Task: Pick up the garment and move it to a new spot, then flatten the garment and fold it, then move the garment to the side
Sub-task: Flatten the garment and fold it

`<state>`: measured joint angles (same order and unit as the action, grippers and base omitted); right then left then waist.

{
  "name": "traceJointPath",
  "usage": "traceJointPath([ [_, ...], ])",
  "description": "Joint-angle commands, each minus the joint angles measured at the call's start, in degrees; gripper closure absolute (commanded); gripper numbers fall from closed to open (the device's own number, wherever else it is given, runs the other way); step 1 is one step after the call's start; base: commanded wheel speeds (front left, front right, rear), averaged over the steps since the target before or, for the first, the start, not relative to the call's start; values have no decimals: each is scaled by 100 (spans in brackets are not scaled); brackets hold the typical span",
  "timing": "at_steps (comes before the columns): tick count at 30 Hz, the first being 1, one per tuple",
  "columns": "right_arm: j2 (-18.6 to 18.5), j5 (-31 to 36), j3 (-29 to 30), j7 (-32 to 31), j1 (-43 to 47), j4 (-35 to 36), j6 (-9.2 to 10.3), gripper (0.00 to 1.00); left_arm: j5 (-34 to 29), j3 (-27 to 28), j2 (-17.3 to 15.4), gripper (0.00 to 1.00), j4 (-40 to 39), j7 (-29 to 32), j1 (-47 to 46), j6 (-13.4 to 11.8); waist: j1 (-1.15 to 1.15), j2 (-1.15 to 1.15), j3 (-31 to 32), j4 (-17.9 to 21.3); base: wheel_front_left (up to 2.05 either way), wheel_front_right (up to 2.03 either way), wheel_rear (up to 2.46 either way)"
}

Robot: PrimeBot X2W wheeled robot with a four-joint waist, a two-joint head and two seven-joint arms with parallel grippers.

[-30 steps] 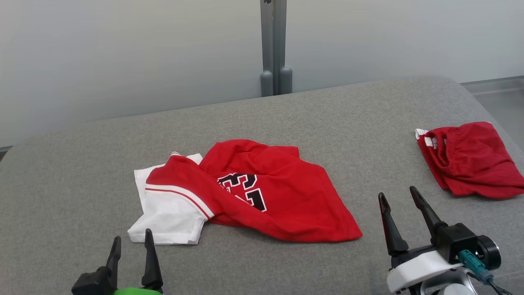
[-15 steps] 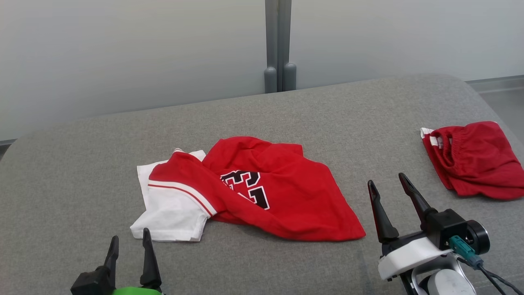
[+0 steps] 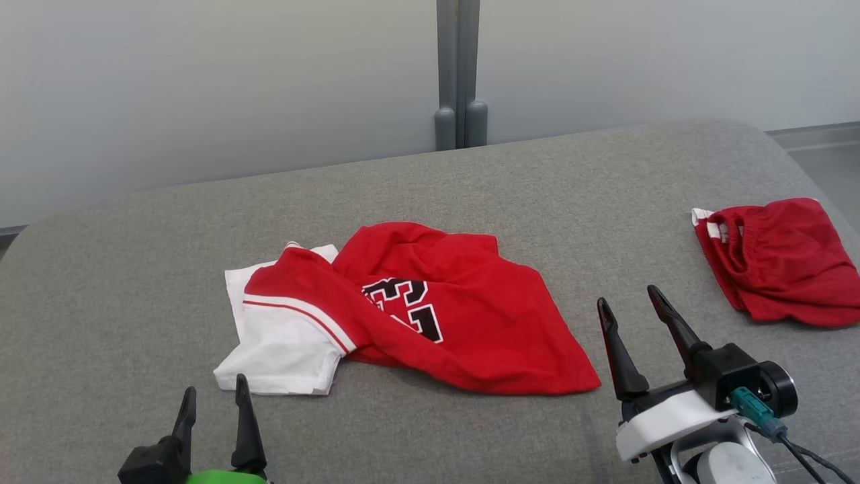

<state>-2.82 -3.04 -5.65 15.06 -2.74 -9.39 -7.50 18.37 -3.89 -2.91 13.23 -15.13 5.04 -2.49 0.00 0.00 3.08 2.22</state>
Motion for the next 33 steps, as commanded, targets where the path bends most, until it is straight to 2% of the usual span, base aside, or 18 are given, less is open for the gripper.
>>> traceJointPath([
  [1,-16,-33,2,12,-63,-17,2,0,22,-5,-1,0,2,-2,-78,2,0,0,-1,1,0,0,0],
  [12,-16,-48,0,12,-52,-17,2,0,28,-38,-2,0,250,-1,-115,44,0,0,-33,-14,0,0,0],
  [21,-16,-42,-42,12,-29,9,2,0,124,-29,-192,0,1435,201,-790,175,0,0,-177,8,0,0,0],
  [26,-16,0,-129,12,-86,-10,2,0,276,109,-283,0,2316,230,-1309,226,0,0,-312,131,0,0,0],
  [33,-16,79,-122,12,-130,-5,2,0,469,254,-338,0,3147,145,-1819,319,0,0,-522,284,0,0,0],
])
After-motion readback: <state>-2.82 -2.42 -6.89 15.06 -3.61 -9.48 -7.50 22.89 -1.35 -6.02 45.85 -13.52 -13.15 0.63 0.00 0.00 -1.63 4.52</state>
